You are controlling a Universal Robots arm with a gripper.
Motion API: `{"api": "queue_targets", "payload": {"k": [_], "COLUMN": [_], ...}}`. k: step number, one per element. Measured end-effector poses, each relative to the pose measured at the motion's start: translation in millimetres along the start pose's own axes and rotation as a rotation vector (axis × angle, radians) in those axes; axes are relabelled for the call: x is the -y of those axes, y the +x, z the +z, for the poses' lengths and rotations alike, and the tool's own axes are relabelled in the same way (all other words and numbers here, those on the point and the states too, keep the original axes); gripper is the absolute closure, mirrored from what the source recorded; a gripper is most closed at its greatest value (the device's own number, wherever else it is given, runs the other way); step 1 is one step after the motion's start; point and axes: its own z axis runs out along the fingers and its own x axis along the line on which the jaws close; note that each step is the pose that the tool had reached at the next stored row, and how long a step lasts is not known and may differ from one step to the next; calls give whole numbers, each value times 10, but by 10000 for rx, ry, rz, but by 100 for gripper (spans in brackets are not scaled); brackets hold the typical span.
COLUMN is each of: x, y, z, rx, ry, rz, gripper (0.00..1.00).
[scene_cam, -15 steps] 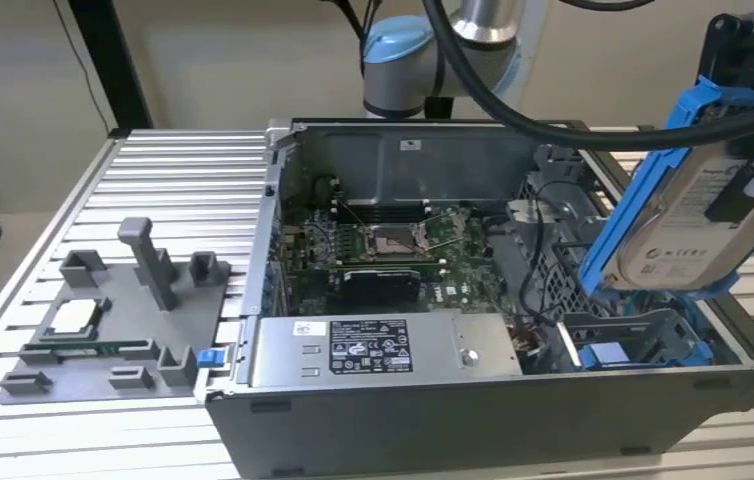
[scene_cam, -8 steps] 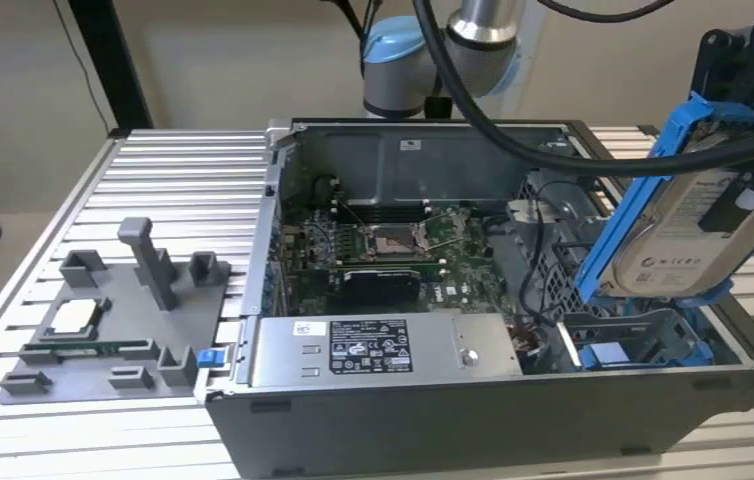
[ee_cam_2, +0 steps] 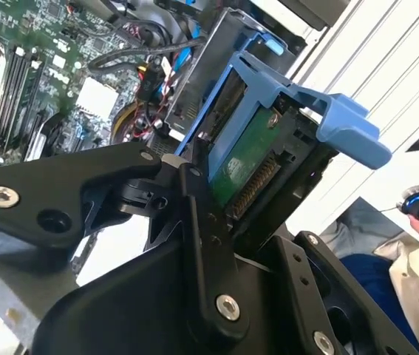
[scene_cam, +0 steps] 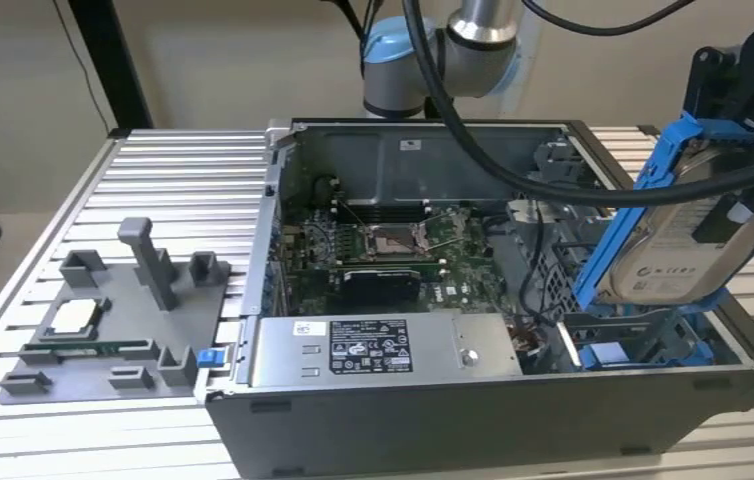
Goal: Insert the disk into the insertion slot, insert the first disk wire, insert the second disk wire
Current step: 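Insert the disk into the insertion slot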
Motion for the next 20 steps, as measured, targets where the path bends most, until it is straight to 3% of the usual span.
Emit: {"api": "queue_targets", "payload": {"k": [5,11,14,20], "x": [-1,-12,-14,-14], "y": [0,19,25,26], "z": [16,66,89,92], "rx": [22,179,304,299], "ry": [43,287,373,375], "rz": [-8,-18,-21,-20], "gripper": [100,100,100,100]}}
